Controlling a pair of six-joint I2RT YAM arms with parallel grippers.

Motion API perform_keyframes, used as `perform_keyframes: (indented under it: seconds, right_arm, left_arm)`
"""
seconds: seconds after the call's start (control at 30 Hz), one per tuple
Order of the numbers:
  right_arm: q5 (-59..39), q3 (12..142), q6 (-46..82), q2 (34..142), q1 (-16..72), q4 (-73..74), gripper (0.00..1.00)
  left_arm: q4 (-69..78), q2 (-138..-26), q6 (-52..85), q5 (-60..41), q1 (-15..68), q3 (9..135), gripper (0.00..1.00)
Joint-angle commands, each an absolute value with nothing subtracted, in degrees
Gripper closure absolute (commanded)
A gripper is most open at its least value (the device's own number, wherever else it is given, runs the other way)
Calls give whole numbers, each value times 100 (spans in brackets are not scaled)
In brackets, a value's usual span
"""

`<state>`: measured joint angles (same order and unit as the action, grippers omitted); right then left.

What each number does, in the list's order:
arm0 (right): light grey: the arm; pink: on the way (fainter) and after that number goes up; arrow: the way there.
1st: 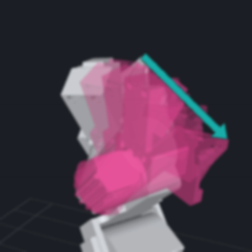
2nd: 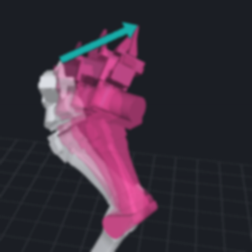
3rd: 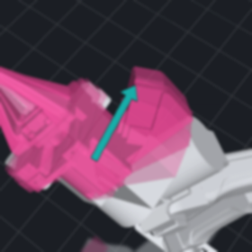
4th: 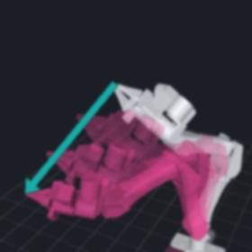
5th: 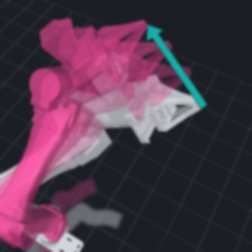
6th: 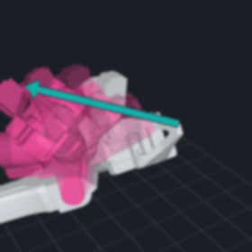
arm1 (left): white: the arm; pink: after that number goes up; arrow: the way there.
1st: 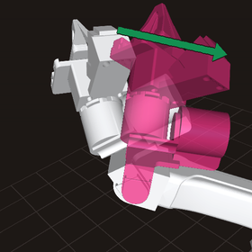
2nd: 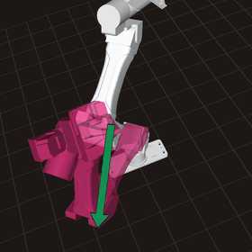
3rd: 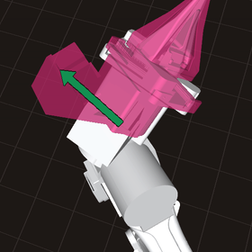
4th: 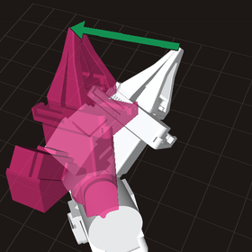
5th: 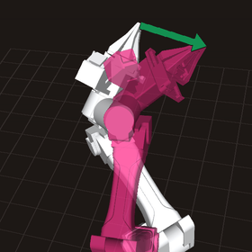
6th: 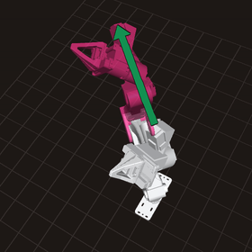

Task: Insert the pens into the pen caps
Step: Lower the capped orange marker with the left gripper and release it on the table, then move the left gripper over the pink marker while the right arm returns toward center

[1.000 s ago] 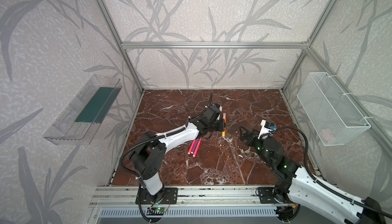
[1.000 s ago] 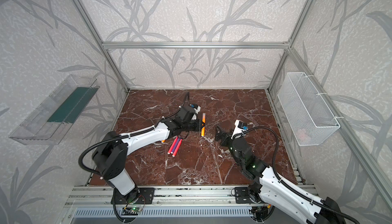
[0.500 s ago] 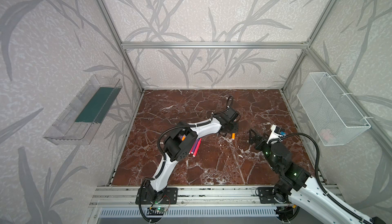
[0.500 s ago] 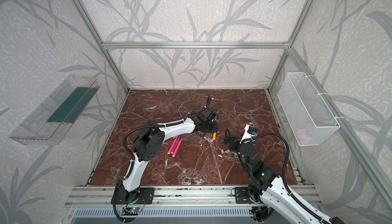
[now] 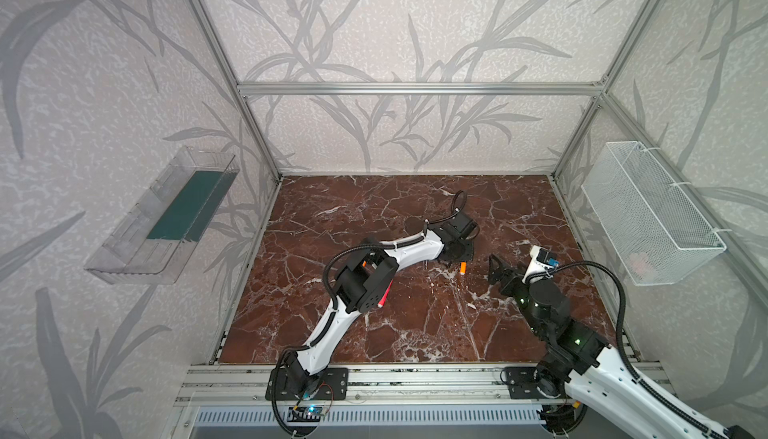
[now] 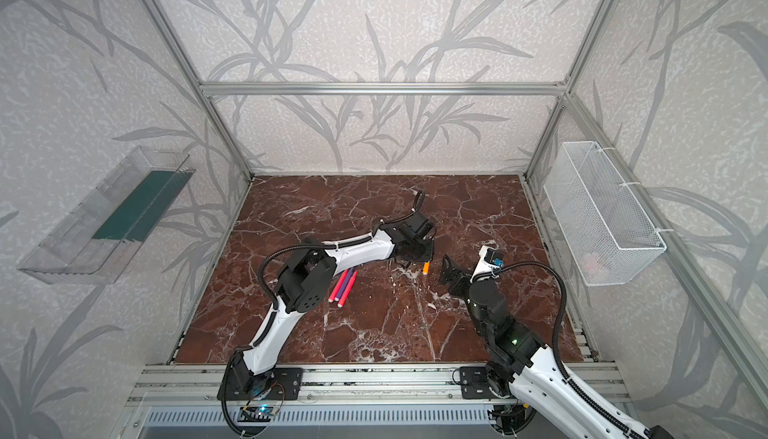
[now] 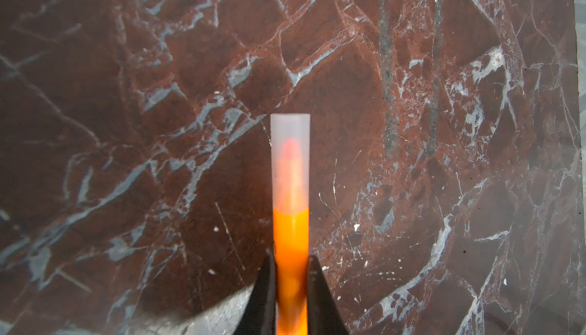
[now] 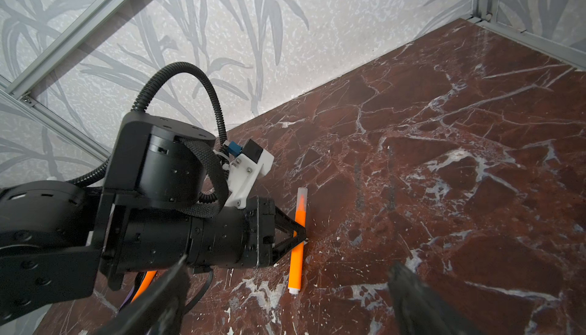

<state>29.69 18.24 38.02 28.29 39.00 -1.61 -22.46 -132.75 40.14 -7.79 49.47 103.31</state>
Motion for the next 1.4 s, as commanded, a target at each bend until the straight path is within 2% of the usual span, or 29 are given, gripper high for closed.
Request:
perform_keyframes:
  seconds: [0.0,0.13,0.23,0.33,0.5,0.63,0.83,1.03,1.2,1.37]
  right_arm:
    - [3033,1767,3790,2759,3876,-121,4]
    - [3023,1767,3805,2677,3870,-182,4]
    - [3015,1775,3780,2540,3867,-282,3]
    - [3002,1785,3743,2423,3863,-332,3]
    - [2811,1832,3687,2505,3857,-239,3]
    - [2477,1896,3439,2934,3854,102,3]
    - [2001,2311,3230,4002,3850,463,8]
    - [1206,2857,3119,5293,3858,721,10]
    - [607,3372,3114,6450,3867,991,14]
    - [271,3961,3042,7225,3876,732,19]
  left_arm:
    - [-2512,-13251,3991,-733,4983,10346,66]
    - [-2421,-12928,3854,-740,4983,10168,37]
    - [-2332,-12465,3684,-727,4986,9879,25]
    - [-2022,-11719,3551,-481,4994,9205,18]
    - [-1660,-10018,3265,303,4994,7767,18]
    - [-1301,-8494,3037,1237,4992,6384,24]
    - [-1553,-6811,2985,2113,4979,4855,20]
    - [-2690,-6340,3366,2312,4950,4482,25]
    - [-2700,-6245,3585,1873,4948,4078,30]
    - [-2509,-6219,3683,1615,4935,3741,29]
